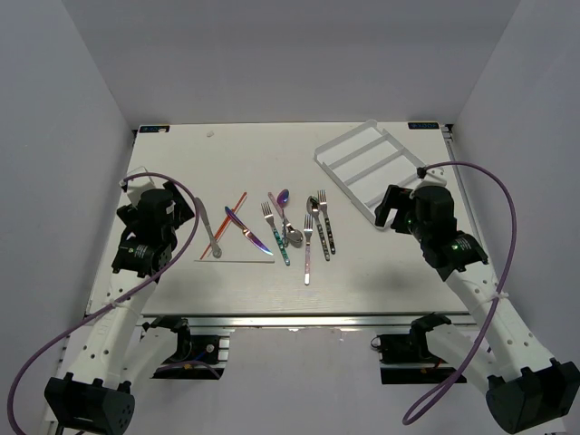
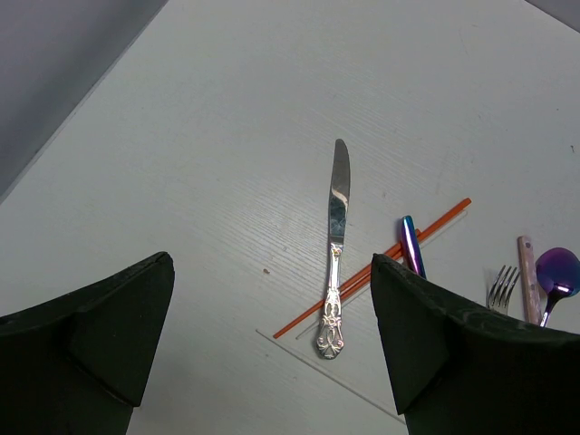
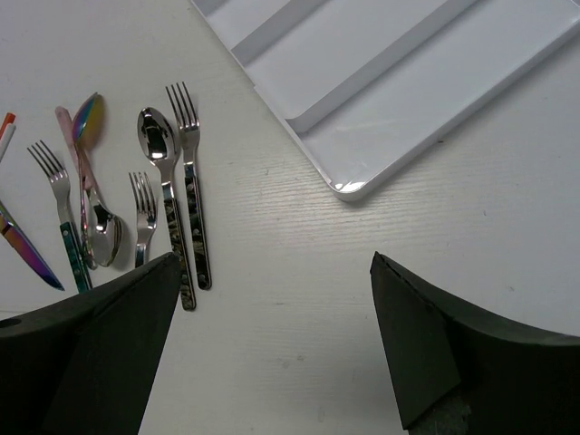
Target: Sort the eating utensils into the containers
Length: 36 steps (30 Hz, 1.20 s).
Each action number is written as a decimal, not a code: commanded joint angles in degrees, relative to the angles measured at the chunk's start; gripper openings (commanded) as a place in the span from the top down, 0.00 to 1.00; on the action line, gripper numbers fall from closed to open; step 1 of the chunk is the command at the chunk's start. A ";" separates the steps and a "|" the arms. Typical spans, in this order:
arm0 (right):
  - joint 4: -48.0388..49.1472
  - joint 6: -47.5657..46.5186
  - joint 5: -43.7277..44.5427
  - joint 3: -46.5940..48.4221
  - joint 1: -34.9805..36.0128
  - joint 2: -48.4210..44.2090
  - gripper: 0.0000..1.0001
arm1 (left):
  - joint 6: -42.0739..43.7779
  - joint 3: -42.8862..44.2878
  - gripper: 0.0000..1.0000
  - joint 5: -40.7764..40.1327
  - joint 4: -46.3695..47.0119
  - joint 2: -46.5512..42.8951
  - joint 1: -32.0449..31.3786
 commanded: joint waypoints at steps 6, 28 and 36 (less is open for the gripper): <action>4.19 1.48 -1.79 -0.48 -0.06 -1.26 0.11 | -0.57 1.63 0.02 -0.01 -0.07 -1.62 0.13; 2.96 4.21 6.47 24.73 17.52 49.53 0.47 | 0.14 0.93 0.02 1.84 0.54 -0.75 0.22; 4.28 2.54 7.43 25.96 17.60 55.50 0.53 | 0.23 0.93 0.02 2.81 0.63 -0.22 0.22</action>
